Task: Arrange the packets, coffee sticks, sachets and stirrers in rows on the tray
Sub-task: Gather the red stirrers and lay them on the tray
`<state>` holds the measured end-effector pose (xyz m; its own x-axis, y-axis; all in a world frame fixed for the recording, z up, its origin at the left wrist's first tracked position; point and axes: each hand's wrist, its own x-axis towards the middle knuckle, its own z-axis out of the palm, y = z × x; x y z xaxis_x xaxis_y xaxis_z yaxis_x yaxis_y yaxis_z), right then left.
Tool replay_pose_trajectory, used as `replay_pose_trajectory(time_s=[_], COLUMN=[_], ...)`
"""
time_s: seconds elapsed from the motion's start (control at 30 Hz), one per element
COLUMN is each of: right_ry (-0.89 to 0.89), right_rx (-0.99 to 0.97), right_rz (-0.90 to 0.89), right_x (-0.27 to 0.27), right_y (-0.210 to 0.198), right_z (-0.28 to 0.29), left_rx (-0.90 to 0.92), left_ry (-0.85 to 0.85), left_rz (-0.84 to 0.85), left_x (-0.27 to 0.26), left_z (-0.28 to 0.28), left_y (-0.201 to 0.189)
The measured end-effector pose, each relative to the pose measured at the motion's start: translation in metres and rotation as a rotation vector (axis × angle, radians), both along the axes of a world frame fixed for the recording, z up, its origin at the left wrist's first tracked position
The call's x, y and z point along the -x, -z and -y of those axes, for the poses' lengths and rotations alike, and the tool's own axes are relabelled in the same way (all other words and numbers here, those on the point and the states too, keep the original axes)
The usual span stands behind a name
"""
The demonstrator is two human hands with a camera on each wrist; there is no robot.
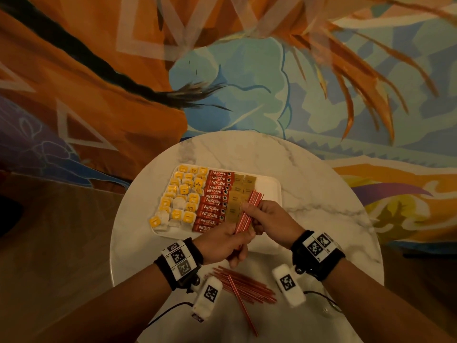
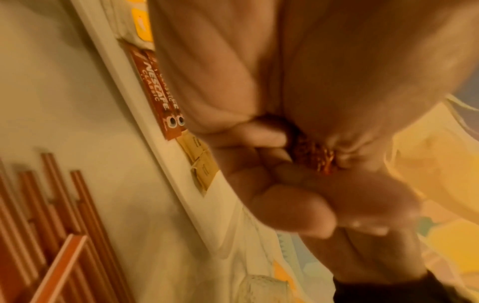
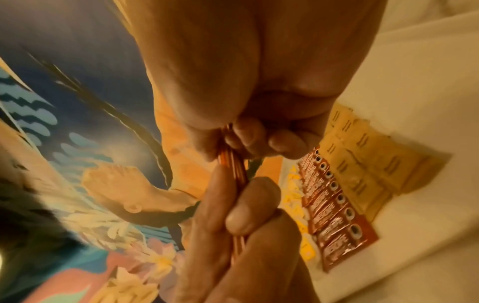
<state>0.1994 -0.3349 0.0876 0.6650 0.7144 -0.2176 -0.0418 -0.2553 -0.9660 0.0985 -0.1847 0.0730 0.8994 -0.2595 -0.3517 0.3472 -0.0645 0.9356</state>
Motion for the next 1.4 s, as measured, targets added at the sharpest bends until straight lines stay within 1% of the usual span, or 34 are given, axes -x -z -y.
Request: replay_pose_trajectory(time_s=[0.13, 0.2, 0.27, 0.37, 0.43, 0.5, 0.63, 0.8, 0.9, 1.0, 1.07, 1.2, 1.3, 1.4], right_ry=[-0.021, -0.025, 0.002, 0.05, 0.044, 0.024, -0.008, -0.023, -0.049, -0.04, -0.017, 0.019, 0.004, 0.017], right_rx=[0.165, 0.251, 0.35, 0.507, 0.615, 0.717, 0.843, 0.877, 0.93, 0.943, 0.957, 1.043, 1.087, 1.073], right_rz=[0.113, 0.128, 0.144, 0.178, 0.196, 0.215, 0.19, 0.212, 0.312, 0.333, 0.34, 0.444, 0.441, 0.441], right_x=[-0.019, -0.036, -0.065, -0.111, -0.133, -0.145, -0.154, -0.158, -0.164, -0.17, -0.173, -0.174, -0.163, -0.153], right_y=[0.002, -0.003, -0.006, -0.005, 0.0, 0.006, 0.02, 0.031, 0.033, 0.03, 0.029, 0.031, 0.039, 0.044], right_z=[-0.002, -0.005, -0.008, -0.013, -0.016, -0.021, -0.033, -0.043, -0.042, -0.038, -0.033, -0.018, -0.014, -0.014], left_rx=[0.027, -0.011, -0.157, -0.506, -0.659, -0.766, -0.958, -1.161, -1.214, -1.217, -1.217, -1.26, -1.319, -1.363], left_ry=[-0.015, -0.019, 0.006, 0.028, -0.016, -0.009, 0.141, 0.256, 0.289, 0.305, 0.308, 0.372, 0.438, 0.487], left_rz=[-0.075, -0.081, 0.003, 0.23, 0.246, 0.25, 0.331, 0.311, 0.286, 0.286, 0.318, 0.407, 0.419, 0.403], left_x=[-0.014, -0.029, -0.046, -0.074, -0.093, -0.111, -0.142, -0.165, -0.174, -0.181, -0.184, -0.187, -0.188, -0.189], left_z=[0.008, 0.009, 0.006, -0.007, -0.018, -0.025, -0.028, -0.025, -0.025, -0.026, -0.025, -0.02, -0.015, -0.01], left_y=[0.008, 0.007, 0.006, 0.006, 0.009, 0.015, 0.024, 0.041, 0.048, 0.051, 0.051, 0.052, 0.059, 0.062])
